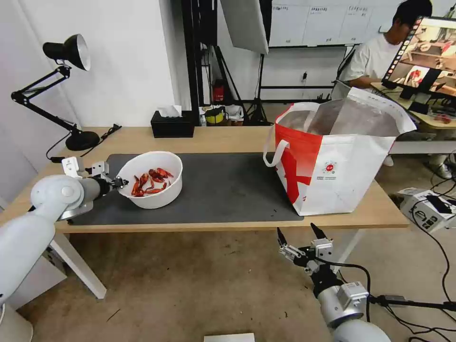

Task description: Pick up the trash from the table and place it into the takeout bag.

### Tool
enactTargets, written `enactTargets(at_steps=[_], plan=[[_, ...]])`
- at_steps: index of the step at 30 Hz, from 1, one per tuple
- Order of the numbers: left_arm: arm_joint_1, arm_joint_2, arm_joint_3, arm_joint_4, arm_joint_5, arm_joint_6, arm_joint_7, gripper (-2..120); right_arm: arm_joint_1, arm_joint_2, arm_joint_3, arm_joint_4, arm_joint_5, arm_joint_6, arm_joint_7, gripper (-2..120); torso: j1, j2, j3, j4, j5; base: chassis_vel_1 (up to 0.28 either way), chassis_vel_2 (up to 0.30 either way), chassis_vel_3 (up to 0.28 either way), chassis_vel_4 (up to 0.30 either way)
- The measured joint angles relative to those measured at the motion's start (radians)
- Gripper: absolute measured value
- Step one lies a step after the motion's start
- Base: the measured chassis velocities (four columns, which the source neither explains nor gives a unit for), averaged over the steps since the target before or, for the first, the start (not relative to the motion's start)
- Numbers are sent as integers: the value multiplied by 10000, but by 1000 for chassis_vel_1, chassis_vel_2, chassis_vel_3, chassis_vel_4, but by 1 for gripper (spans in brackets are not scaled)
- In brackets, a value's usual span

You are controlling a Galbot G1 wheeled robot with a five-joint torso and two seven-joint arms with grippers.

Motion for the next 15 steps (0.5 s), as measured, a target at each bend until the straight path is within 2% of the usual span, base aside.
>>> enactTargets(at_steps=[8,15], plan=[[-445,159,-14,-514,-362,-284,-55,0,0,0,0,0,0,0,0,100,0,0,0,1,4,0,0,0,0],[-1748,260,585,-730,-770,-359,-97,0,0,0,0,0,0,0,1,100,0,0,0,2,5,0,0,0,0]])
